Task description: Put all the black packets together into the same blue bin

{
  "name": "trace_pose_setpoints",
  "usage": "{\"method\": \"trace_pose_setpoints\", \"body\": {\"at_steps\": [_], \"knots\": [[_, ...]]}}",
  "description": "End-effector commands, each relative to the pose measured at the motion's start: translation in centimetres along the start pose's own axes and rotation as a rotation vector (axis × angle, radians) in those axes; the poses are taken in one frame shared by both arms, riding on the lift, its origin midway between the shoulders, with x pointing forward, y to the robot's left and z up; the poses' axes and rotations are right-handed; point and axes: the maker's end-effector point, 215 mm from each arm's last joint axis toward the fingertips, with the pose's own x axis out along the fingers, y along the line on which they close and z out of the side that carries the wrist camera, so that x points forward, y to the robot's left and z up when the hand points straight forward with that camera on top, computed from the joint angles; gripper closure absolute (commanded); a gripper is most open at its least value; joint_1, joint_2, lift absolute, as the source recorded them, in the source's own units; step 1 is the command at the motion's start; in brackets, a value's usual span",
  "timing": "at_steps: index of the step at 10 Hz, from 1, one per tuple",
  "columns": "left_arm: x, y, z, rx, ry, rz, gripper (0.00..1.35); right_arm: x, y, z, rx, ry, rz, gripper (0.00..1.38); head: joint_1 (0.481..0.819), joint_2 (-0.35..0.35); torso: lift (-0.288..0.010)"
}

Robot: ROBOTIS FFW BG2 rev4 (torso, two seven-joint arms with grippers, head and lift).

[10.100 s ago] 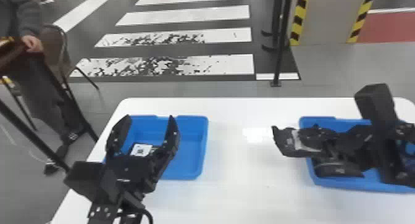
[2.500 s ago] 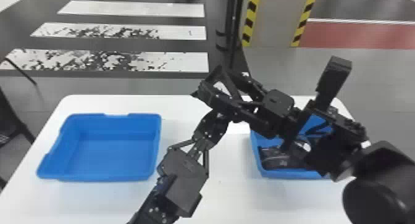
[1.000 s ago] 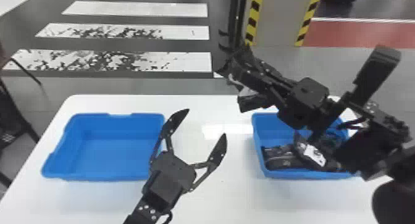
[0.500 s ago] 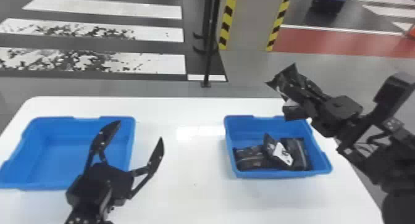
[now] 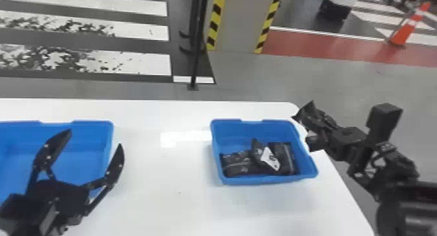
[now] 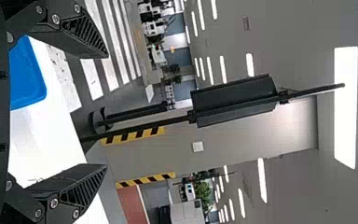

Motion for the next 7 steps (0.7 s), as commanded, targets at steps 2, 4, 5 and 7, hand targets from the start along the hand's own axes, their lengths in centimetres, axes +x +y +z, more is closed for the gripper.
{"method": "trace_pose_setpoints", "body": {"at_steps": [2, 4, 5, 7], "knots": [[0.0, 0.2, 0.0, -0.002, 0.000, 0.004, 0.22, 2.7, -1.0, -2.8, 0.055, 0.043, 0.049, 0.78, 0.695, -0.288, -0.110], [0.0, 0.4, 0.0, -0.001, 0.001, 0.008, 0.22, 3.7, 0.1, -3.5, 0.090, 0.031, 0.108, 0.04, 0.695, -0.283, -0.110], [0.0, 0.6, 0.1, 0.000, -0.006, 0.012, 0.22, 3.4, 0.6, -3.1, 0.098, -0.002, 0.131, 0.09, 0.695, -0.275, -0.110], [-0.2, 1.5, 0.6, -0.031, -0.024, 0.037, 0.21, 0.1, 2.3, -0.3, 0.066, -0.102, 0.121, 0.18, 0.695, -0.264, -0.110]]}}
